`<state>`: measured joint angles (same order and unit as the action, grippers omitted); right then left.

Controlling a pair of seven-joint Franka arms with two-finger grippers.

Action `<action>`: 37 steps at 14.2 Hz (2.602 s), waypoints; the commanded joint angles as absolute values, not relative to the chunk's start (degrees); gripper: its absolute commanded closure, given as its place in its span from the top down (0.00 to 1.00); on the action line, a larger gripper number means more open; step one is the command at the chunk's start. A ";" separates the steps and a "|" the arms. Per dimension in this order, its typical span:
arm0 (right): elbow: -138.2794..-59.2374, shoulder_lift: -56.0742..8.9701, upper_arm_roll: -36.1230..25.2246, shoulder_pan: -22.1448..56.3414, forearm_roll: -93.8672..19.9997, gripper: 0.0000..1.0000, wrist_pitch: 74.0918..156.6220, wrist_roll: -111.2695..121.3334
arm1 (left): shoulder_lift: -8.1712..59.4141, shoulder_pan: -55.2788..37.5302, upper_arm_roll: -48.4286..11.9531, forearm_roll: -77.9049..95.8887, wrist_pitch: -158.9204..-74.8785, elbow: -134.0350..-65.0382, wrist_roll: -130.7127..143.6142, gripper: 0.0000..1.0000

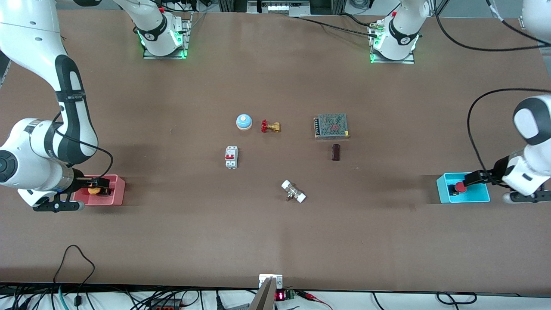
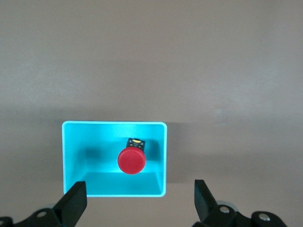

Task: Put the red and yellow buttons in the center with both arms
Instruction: 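Lower both grippers into the bins and close on the buttons, then lift the yellow button with the right gripper while the left gripper lifts the red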

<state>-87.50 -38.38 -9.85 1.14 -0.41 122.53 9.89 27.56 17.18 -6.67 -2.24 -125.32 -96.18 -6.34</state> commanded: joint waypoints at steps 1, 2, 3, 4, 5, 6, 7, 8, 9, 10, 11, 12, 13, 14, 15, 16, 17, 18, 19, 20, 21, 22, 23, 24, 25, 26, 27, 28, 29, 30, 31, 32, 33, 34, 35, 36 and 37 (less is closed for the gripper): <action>-86.04 -40.95 -9.58 0.70 1.75 1.00 122.96 11.51 | 30.49 17.40 -6.77 -4.57 -126.12 -94.92 -7.38 1.00; -86.04 -41.48 -9.58 0.27 1.76 1.00 123.22 12.30 | 31.28 17.40 -6.77 -4.74 -126.30 -94.92 -7.38 1.00; -86.04 -41.92 -9.58 -0.43 1.58 1.00 123.92 13.09 | 32.25 17.49 -6.59 -4.75 -127.69 -94.92 -7.38 1.00; -86.04 -42.45 -9.49 -0.79 1.50 1.00 124.88 13.97 | 33.47 17.49 -6.24 -4.83 -129.18 -95.01 -7.30 1.00; -86.04 -42.80 -9.49 -0.97 1.41 1.00 125.59 15.02 | 34.53 17.40 -5.89 -4.83 -129.63 -95.01 -7.38 1.00; -86.04 -43.15 -9.49 -1.14 1.32 1.00 126.03 15.38 | 34.98 17.40 -5.45 -4.83 -130.42 -95.01 -7.38 0.99; -86.04 -43.33 -9.49 -1.23 1.14 1.00 126.21 15.38 | 35.68 17.40 -5.19 -4.83 -130.60 -95.01 -7.38 0.97; -86.04 -43.42 -9.49 -1.23 1.14 1.00 126.21 15.29 | 35.94 17.32 -5.10 -4.83 -130.87 -95.01 -7.38 0.95; -86.04 -43.42 -9.49 -1.23 1.14 1.00 126.21 15.21 | 35.95 17.31 -5.10 -4.83 -131.39 -95.01 -7.38 0.92; -86.04 -43.42 -9.41 -1.23 1.06 1.00 126.21 15.03 | 35.95 17.31 -5.10 -4.83 -131.40 -95.01 -7.30 0.87; -86.04 -43.50 -9.40 -1.14 1.05 1.00 126.21 14.94 | 35.95 17.40 -5.10 -4.83 -131.40 -95.01 -7.29 0.82; -86.04 -43.59 -9.32 -1.14 1.05 1.00 126.21 14.68 | 35.95 17.40 -5.10 -4.83 -131.31 -95.10 -7.21 0.77; -86.04 -43.59 -9.23 -1.14 1.05 1.00 126.21 14.42 | 35.95 17.32 -5.10 -4.83 -131.22 -95.18 -6.95 0.72; -86.04 -43.68 -9.14 -1.14 0.97 1.00 126.21 14.41 | 35.95 17.23 -5.10 -4.83 -130.96 -95.27 -6.86 0.67; -86.04 -43.77 -9.14 -1.14 0.27 0.96 126.21 14.50 | 35.77 17.23 -5.10 -4.83 -130.78 -95.45 -6.77 0.63; -86.04 -44.03 -9.23 -1.14 -0.08 0.93 126.21 14.59 | 35.68 17.23 -5.10 -4.83 -130.69 -95.62 -6.77 0.60; -85.96 -44.03 -9.23 -1.14 -0.09 0.84 126.30 14.68 | 35.51 17.14 -5.10 -4.83 -130.61 -95.71 -6.77 0.58; -85.87 -44.12 -9.14 -1.06 0.00 0.75 126.21 14.76 | 35.42 17.05 -5.10 -4.92 -130.52 -95.80 -6.68 0.55; -85.78 -44.12 -9.14 -1.14 0.00 0.64 126.21 14.94 | 35.42 17.05 -5.10 -4.92 -130.34 -95.89 -6.68 0.53; -85.78 -44.12 -9.14 -1.14 0.00 0.51 126.21 15.20 | 35.33 16.96 -5.10 -4.92 -129.82 -95.89 -6.59 0.50; -85.61 -44.12 -9.23 -1.14 0.09 0.37 126.21 15.38 | 35.25 16.96 -5.10 -4.92 -129.64 -95.89 -6.59 0.47; -85.52 -44.12 -9.23 -1.14 0.09 0.29 126.21 15.47 | 35.24 16.96 -5.18 -4.92 -129.46 -95.89 -6.59 0.44; -85.52 -44.12 -9.23 -1.14 0.09 0.24 126.12 15.56 | 35.16 16.88 -5.19 -4.83 -129.11 -95.80 -6.59 0.40; -85.43 -44.12 -9.23 -1.06 0.09 0.22 126.12 15.56 | 35.16 16.88 -5.19 -4.83 -128.94 -95.80 -6.59 0.38; -85.43 -44.12 -9.14 -1.05 0.09 0.20 126.04 15.56 | 34.81 16.87 -5.19 -4.83 -128.85 -95.80 -6.50 0.36; -85.43 -44.12 -9.23 -1.05 0.09 0.20 126.04 15.56 | 34.54 16.87 -5.19 -4.83 -128.76 -95.71 -6.50 0.34; -85.43 -44.03 -9.14 -0.97 0.09 0.19 126.04 15.56 | 33.58 16.87 -5.19 -4.83 -127.28 -95.36 -6.59 0.32; -85.43 -43.95 -9.14 -0.97 0.09 0.19 125.95 15.56 | 32.53 16.79 -5.27 -4.83 -124.57 -94.84 -6.68 0.31; -85.34 -43.86 -9.14 -0.97 0.09 0.19 125.77 15.56 | 31.04 16.79 -5.27 -4.92 -123.06 -94.75 -6.77 0.30; -85.34 -43.60 -9.14 -0.97 0.09 0.19 125.51 15.56 | 29.81 16.79 -5.45 -4.92 -122.44 -94.49 -7.03 0.30; -85.34 -43.33 -9.14 -0.97 0.00 0.19 125.33 15.56 | 28.58 16.70 -5.62 -5.44 -121.30 -94.40 -7.03 0.30; -85.34 -42.55 -9.05 -0.97 -0.09 0.18 124.98 15.56 | 27.35 16.70 -6.06 -7.19 -119.72 -94.31 -6.94 0.30; -85.25 -41.76 -9.05 -0.79 0.09 0.17 123.59 15.56 | 26.29 16.44 -6.33 -8.25 -118.49 -94.13 -6.77 0.29; -85.17 -40.27 -8.97 -0.62 0.17 0.14 121.66 15.56 | 25.32 15.65 -6.33 -8.26 -117.08 -94.04 -6.59 0.29; -85.17 -38.51 -9.05 -0.35 0.26 0.12 119.38 15.56 | 24.70 14.77 -6.68 -8.26 -116.37 -94.04 -5.72 0.29; -84.82 -37.02 -8.97 -0.26 0.18 0.12 117.53 15.47 | 24.35 14.07 -7.29 -8.26 -115.67 -94.13 -3.97 0.29; -83.51 -36.13 -8.96 -0.09 0.09 0.10 115.16 15.38 | 24.35 13.71 -8.43 -8.17 -115.06 -94.13 -1.78 0.29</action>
<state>-83.96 -39.85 -9.40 -0.21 0.65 119.60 14.40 25.21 14.84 -7.00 -6.75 -116.58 -93.64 -5.12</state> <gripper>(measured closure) 0.586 0.581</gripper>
